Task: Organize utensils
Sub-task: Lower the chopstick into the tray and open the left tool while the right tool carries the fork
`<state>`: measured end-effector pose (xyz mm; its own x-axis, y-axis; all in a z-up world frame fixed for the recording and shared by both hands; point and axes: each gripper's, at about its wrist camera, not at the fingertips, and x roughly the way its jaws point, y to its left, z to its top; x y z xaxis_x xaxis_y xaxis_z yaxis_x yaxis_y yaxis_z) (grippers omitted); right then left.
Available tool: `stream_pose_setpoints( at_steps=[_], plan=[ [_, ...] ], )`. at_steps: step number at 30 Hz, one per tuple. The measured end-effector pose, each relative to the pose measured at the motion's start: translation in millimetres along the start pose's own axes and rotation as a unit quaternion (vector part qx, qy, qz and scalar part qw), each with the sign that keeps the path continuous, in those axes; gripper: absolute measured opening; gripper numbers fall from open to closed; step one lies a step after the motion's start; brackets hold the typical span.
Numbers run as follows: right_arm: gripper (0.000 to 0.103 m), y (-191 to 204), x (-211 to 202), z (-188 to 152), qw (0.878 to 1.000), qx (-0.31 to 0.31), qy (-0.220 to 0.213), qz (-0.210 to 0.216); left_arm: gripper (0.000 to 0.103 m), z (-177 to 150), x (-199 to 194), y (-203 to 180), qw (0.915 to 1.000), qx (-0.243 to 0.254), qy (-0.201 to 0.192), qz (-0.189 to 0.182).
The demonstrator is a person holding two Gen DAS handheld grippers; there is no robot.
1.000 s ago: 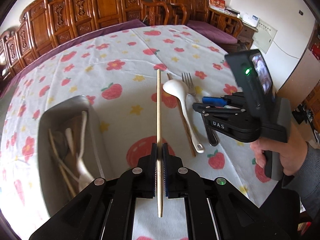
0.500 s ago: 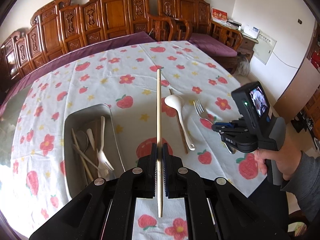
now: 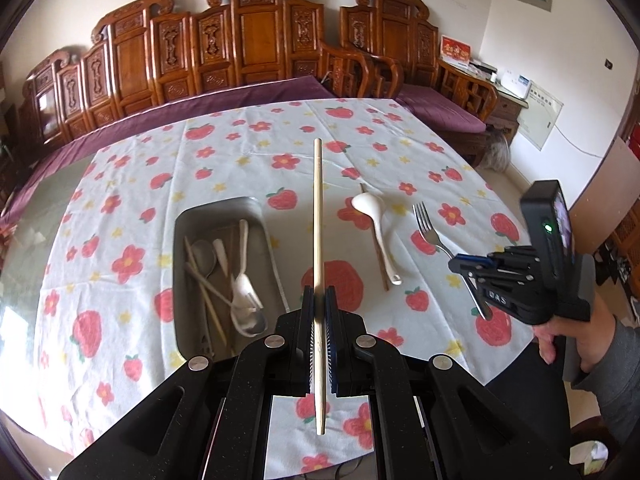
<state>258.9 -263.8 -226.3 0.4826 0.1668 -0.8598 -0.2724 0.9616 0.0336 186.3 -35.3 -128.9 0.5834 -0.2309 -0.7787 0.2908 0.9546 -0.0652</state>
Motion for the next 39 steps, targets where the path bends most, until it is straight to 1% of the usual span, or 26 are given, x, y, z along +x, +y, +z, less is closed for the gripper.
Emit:
stream_pose_setpoints(
  at_steps=[7,13,17,24,28,35,39],
  plan=[
    [0.009,27.7,-2.8,13.2,1.0,-0.01,-0.011,0.023,0.004,3.7,11.5,34.1,0.9998,-0.016,0.013,0.007],
    [0.009,37.3,2.3,28.5,0.999,-0.007,-0.018,0.043,0.004,5.4,34.2,60.7,0.999,-0.026,0.032,0.018],
    [0.009,40.8,8.5,35.5,0.999,-0.01,-0.019,0.045,0.004,2.5,51.3,77.6,0.998,-0.038,0.047,0.019],
    [0.009,48.4,14.4,42.8,0.998,-0.011,-0.022,0.052,0.004,-1.1,70.5,90.8,0.9969,-0.048,0.061,0.016],
    [0.009,53.7,12.7,46.2,0.998,-0.017,-0.024,0.057,0.004,-2.0,82.4,95.6,0.9962,-0.051,0.068,0.018],
    [0.009,61.8,5.2,51.4,0.998,-0.03,-0.026,0.058,0.004,-3.6,113.9,103.8,0.9936,-0.057,0.096,0.018],
    [0.009,63.9,2.4,51.8,0.997,-0.035,-0.024,0.058,0.004,-1.9,123.3,103.5,0.9932,-0.05,0.104,0.018]
  ],
)
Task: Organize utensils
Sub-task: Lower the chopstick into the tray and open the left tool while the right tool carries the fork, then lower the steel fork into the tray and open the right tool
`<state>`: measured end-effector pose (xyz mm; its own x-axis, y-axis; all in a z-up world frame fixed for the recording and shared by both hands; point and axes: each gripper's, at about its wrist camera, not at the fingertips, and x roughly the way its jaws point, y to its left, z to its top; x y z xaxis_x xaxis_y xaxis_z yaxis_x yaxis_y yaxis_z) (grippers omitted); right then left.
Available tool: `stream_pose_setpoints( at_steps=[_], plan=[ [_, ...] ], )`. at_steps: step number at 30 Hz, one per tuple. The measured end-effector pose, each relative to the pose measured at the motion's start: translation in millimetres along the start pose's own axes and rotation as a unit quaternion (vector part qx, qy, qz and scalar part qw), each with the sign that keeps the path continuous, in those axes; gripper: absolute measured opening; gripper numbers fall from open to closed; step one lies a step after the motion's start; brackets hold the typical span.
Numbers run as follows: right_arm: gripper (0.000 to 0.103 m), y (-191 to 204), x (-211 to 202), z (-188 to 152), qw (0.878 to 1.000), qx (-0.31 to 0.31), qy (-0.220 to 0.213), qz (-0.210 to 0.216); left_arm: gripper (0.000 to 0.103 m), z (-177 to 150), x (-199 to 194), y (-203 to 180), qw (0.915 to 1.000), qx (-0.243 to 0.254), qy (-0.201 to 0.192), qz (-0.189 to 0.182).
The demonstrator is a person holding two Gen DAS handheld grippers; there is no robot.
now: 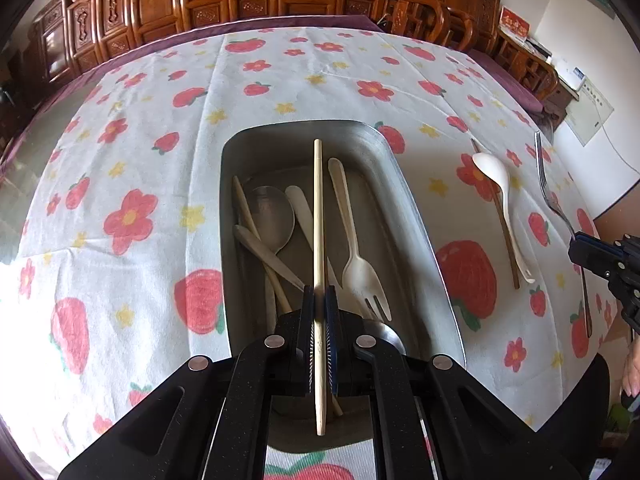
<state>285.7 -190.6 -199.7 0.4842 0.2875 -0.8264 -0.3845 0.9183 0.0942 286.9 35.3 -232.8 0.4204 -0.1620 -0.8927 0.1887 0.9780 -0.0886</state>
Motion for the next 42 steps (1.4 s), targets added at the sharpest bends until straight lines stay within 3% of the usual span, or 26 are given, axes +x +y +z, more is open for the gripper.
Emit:
stream_pose_setpoints(
  at_steps=[6,10,21,29,42],
  plan=[
    [0.009,8.9,-1.6,1.9,1.0,-0.013,0.005,0.001,0.005,3.6,3.6,-5.8,1.0,0.008,0.005,0.002],
    [0.009,19.2,-5.2,6.6,1.0,-0.023,0.001,0.003,0.02,1.9,-7.3,-5.3,1.0,0.005,-0.004,0.002],
    [0.009,62.6,-5.8,27.1,0.998,-0.048,-0.011,0.027,0.025,-17.7,-85.0,20.3,0.9975,-0.005,-0.07,0.009],
    [0.009,90.6,17.7,43.4,0.998,-0.056,-0.006,0.041,0.032,-33.0,-122.3,41.1,0.9939,-0.024,-0.105,0.023],
    [0.009,105.3,61.2,66.8,0.998,-0.026,0.023,0.061,0.039,-33.2,-139.3,59.4,0.9901,-0.048,-0.127,0.035]
  ],
)
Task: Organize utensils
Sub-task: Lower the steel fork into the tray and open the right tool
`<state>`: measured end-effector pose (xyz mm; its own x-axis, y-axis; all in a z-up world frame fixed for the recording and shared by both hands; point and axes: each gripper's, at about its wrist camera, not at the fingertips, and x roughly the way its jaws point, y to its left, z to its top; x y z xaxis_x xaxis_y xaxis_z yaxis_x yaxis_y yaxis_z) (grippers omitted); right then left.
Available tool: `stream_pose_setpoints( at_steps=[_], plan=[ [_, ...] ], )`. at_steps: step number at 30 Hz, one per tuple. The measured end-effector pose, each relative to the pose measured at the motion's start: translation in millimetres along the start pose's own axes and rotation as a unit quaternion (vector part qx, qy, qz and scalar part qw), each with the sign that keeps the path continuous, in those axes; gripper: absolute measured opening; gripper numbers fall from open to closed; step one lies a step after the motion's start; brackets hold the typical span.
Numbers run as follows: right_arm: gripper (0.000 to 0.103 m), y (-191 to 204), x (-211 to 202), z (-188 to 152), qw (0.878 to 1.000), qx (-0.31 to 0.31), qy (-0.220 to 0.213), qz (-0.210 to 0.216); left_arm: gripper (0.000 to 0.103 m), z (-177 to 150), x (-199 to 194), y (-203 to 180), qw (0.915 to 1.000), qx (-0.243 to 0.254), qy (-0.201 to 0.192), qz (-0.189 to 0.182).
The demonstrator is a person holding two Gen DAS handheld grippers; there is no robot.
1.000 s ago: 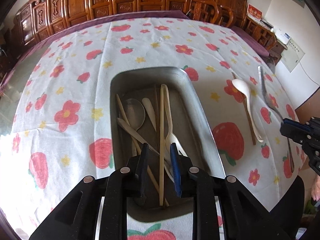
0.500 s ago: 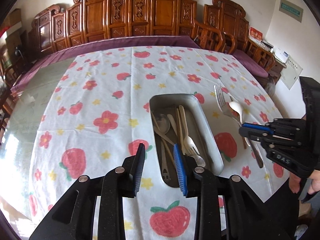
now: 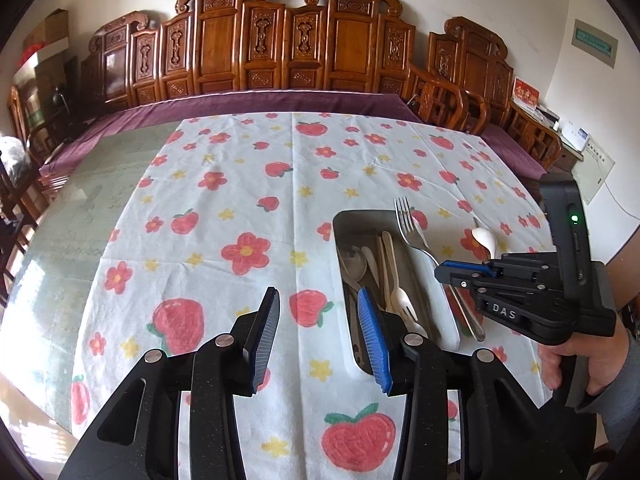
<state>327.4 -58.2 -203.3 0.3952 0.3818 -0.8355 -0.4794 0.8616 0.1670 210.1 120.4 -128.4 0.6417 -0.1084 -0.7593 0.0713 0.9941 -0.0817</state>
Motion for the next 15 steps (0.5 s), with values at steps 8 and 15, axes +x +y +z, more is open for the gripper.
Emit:
stream_pose_setpoints(
  at_steps=[8,15],
  plan=[
    [0.009,5.6,31.2,13.4,1.0,0.015,0.019,0.005,0.043,2.2,-7.2,4.3,1.0,-0.005,-0.007,-0.001],
    [0.009,8.5,54.2,12.7,0.999,0.024,0.036,0.01,0.057,6.6,-15.3,4.1,0.9999,-0.002,-0.012,0.006]
  ],
)
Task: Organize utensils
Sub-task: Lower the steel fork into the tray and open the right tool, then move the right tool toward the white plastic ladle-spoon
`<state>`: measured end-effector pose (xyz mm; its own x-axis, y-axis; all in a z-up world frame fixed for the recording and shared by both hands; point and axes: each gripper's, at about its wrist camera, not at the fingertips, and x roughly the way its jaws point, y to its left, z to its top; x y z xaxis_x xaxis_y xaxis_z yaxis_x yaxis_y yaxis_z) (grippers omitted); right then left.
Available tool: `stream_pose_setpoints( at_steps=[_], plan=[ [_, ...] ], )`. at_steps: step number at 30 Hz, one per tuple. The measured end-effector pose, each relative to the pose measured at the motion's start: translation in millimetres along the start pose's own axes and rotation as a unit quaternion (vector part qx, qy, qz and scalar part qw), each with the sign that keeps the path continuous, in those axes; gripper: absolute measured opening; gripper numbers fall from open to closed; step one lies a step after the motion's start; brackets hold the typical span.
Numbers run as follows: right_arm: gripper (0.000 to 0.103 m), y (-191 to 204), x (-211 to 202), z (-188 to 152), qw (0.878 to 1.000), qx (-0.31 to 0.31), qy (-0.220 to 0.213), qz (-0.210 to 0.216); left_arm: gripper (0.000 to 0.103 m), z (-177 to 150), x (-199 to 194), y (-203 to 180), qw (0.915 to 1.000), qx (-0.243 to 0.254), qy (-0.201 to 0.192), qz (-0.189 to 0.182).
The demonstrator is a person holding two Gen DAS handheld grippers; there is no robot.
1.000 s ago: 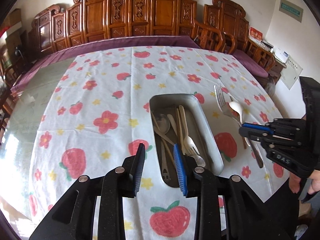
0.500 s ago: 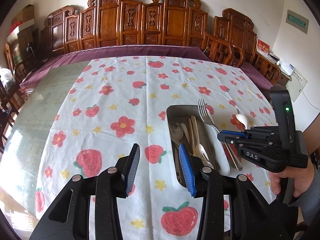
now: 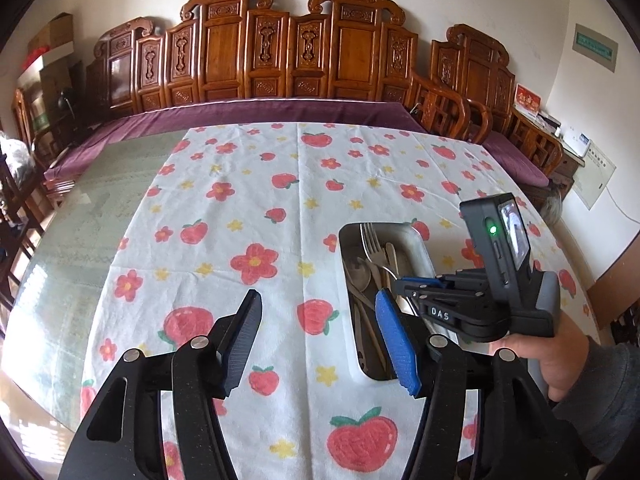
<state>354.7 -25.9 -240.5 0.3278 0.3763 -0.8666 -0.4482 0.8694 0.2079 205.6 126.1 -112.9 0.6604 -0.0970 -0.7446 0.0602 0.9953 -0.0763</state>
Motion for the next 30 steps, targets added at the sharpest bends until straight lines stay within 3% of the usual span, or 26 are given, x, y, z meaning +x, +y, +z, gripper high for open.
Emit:
stream_pose_setpoints(
  at_steps=[9,16,27,30],
  plan=[
    [0.01,5.0,-7.2,0.7,1.0,-0.023,-0.015,0.005,0.066,2.1,-10.5,1.6,0.9999,-0.004,-0.003,0.011],
    [0.01,-2.2,-60.9,-21.9,0.997,-0.048,-0.062,0.001,0.071,3.6,-12.5,-11.1,1.0,0.002,-0.005,0.005],
    [0.011,-67.6,-142.8,-76.5,0.993,-0.003,-0.113,-0.032,0.075,6.6,1.9,-50.8,0.9995,0.023,0.0,-0.022],
    [0.02,-90.5,-157.8,-91.8,0.991,0.014,-0.121,-0.048,0.075,7.8,10.6,-66.3,0.999,0.032,0.005,-0.031]
  ],
)
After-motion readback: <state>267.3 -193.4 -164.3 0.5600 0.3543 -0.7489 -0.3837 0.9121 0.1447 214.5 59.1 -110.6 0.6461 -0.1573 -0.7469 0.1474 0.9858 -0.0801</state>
